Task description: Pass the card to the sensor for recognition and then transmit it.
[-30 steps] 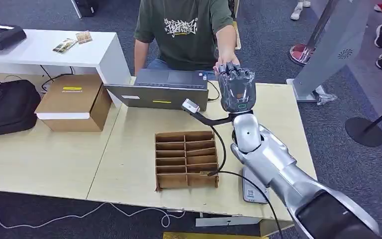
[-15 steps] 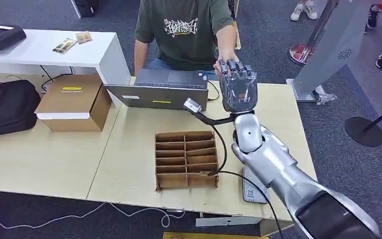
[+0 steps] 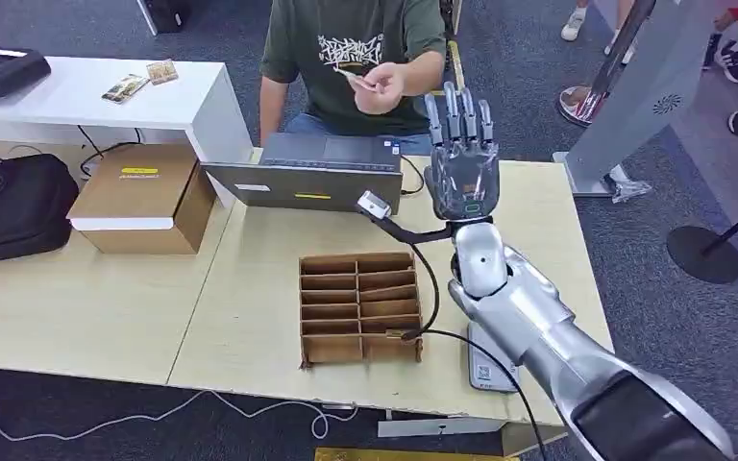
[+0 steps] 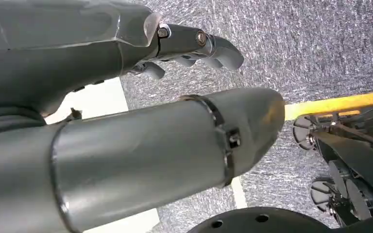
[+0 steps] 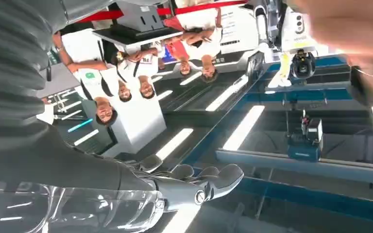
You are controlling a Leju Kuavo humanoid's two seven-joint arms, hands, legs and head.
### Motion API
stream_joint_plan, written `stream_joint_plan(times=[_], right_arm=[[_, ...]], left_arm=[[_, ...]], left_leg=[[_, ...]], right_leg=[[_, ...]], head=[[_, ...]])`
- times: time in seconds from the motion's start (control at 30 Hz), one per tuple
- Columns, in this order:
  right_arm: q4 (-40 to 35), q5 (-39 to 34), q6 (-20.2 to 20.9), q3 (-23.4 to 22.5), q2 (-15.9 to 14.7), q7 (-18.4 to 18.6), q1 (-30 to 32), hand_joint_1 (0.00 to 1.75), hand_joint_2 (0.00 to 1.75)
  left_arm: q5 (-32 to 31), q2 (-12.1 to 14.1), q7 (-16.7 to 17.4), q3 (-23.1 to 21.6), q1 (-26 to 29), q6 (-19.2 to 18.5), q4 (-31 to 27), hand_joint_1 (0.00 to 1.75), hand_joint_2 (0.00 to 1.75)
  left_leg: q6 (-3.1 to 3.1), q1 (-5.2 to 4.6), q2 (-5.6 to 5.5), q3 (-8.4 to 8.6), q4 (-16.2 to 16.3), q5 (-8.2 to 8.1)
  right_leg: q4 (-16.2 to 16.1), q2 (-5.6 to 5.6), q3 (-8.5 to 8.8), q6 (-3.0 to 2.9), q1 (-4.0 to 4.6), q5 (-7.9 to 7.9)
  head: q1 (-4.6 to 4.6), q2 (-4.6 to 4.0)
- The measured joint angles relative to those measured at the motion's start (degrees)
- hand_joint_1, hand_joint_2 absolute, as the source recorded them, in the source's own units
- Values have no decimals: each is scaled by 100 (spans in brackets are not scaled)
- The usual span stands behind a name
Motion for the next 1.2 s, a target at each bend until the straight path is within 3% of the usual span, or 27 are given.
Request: stream_joint_plan(times=[0.47,0.6,0.9,1.2], right_arm=[[-35,2,0,22,-113,151,32,0,175],[-35,0,0,31,-197,370,30,0,175],[-138,2,-2,37,-732,861,28,0,175],[-561,2,-2,-164,-1331,914,158,0,175]], left_arm=[[22,-2,0,0,11,-2,0,0,0],[50,0,0,0,14,-7,0,0,0],[149,0,0,0,47,-17,0,0,0],[197,-2,0,0,60,0,0,0,0]], left_leg=[[0,0,0,0,0,0],[0,0,0,0,0,0],[1,-2,-1,-2,1,-1],[4,-2,0,-2,2,-3]], right_leg=[[0,1,0,0,0,0],[-1,0,0,0,0,0],[-5,-1,1,1,-1,1],[-5,-2,0,1,-1,1]], head=[[0,0],[0,0],[0,0],[0,-2]])
